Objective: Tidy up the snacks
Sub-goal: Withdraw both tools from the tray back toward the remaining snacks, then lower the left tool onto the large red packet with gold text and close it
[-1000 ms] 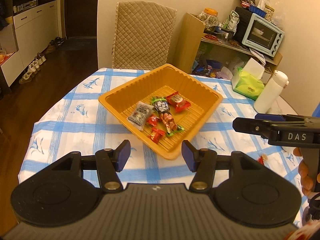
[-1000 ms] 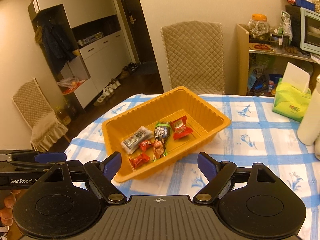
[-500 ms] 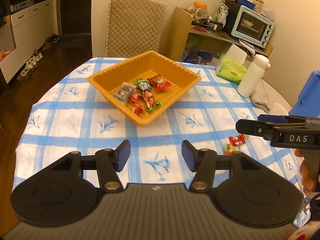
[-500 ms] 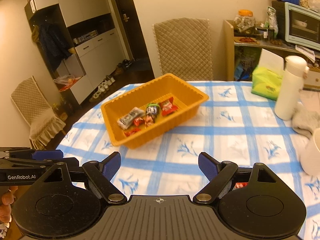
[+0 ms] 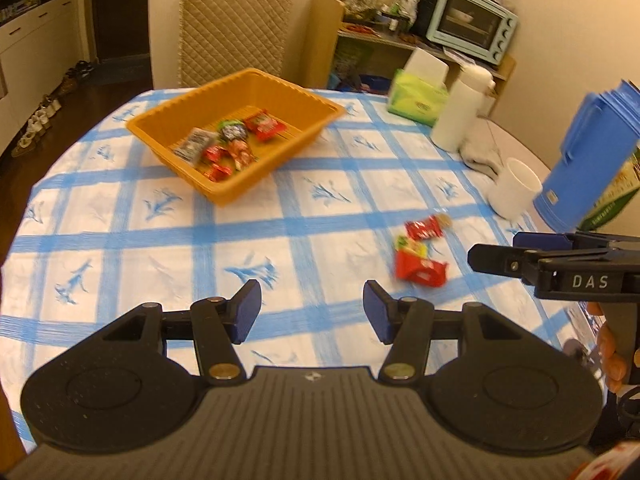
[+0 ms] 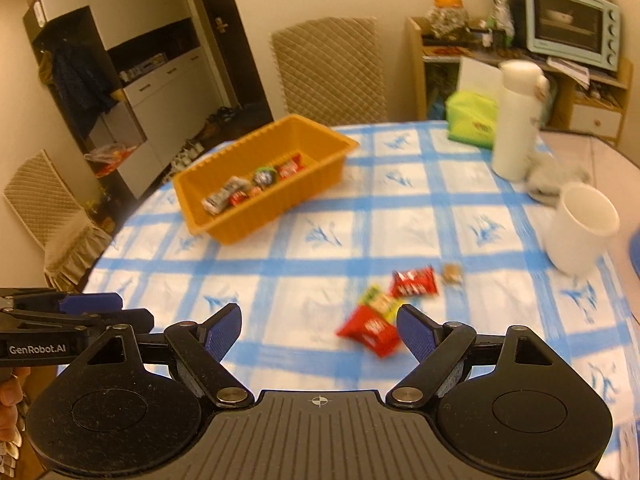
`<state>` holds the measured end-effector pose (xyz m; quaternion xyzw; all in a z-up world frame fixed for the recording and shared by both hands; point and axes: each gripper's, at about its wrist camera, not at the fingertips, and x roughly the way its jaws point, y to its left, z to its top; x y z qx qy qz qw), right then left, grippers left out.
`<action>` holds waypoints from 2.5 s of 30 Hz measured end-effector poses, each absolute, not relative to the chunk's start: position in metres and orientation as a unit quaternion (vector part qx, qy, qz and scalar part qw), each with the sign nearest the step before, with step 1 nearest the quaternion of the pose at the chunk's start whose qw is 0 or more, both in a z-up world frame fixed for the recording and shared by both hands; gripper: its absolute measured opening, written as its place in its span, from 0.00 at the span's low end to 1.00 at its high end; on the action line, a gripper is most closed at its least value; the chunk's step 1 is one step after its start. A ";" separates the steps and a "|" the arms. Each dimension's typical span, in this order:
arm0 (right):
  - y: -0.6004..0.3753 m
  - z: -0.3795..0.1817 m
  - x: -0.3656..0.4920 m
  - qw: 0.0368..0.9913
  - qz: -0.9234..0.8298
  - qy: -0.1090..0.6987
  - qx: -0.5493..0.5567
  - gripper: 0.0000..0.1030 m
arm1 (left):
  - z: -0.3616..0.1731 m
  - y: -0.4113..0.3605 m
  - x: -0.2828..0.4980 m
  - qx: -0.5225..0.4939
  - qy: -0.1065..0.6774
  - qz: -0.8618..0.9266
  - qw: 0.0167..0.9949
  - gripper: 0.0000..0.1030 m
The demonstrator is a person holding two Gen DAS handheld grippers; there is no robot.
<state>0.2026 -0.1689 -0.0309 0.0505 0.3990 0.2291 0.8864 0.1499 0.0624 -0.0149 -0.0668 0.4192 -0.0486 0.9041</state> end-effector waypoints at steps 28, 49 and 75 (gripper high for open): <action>-0.237 -0.071 0.180 0.877 0.158 0.448 0.074 0.82 | -0.055 -0.029 0.162 0.003 0.453 -0.132 0.882 0.52; -0.250 -0.089 0.201 0.877 0.111 0.457 0.096 0.82 | -0.088 -0.043 0.209 0.084 0.437 -0.179 0.877 0.52; -0.270 -0.105 0.222 0.874 0.049 0.466 0.130 0.82 | -0.124 -0.082 0.268 0.160 0.428 -0.244 0.856 0.52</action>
